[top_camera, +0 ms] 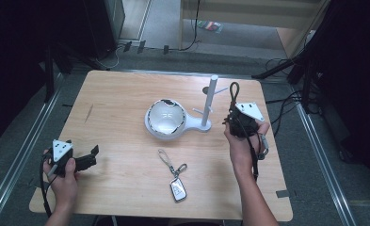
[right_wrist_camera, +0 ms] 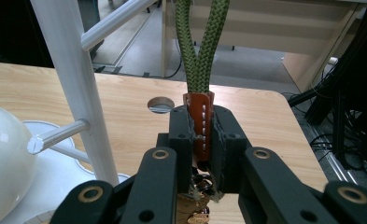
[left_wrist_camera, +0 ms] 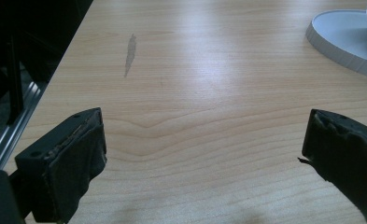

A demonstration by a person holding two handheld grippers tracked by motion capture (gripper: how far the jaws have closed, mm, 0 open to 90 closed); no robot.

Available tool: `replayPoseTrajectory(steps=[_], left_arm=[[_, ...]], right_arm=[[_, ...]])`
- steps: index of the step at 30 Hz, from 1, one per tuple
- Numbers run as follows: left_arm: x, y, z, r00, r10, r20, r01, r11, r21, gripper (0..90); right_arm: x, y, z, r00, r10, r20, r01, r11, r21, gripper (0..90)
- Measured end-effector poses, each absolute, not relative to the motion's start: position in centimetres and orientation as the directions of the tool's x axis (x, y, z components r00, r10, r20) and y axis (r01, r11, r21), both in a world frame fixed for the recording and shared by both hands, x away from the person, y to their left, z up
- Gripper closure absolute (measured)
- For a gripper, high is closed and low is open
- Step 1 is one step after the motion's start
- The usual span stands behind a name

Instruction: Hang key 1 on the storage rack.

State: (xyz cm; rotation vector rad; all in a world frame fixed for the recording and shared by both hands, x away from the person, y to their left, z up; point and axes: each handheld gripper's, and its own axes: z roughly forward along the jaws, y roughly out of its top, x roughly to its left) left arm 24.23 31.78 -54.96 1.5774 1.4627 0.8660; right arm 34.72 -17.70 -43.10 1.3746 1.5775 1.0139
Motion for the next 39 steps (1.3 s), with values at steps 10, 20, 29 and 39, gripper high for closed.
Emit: replayPoseTrajectory(steps=[10,20,29,39], left_arm=[[24.2,31.8,-55.0,0.099,0.994,-0.035,0.447,-0.013,0.895,0.0],[24.3,31.8,-55.0,0.098,0.994,-0.037,0.446,-0.011,0.895,0.0],[24.3,31.8,-54.9,0.101,0.994,-0.034,0.448,-0.015,0.894,0.0],[24.3,31.8,-55.0,0.100,0.994,-0.036,0.447,-0.012,0.895,0.0]], right_arm=[[34.7,-17.1,-43.1,-0.112,0.991,-0.072,0.359,0.108,0.927,81.2],[34.4,-16.5,-43.1,-0.121,0.990,-0.078,0.361,0.117,0.925,81.3],[34.1,-16.0,-43.0,-0.129,0.987,-0.094,0.358,0.135,0.924,81.3],[34.1,-15.7,-43.2,-0.138,0.985,-0.103,0.365,0.147,0.919,81.2]])
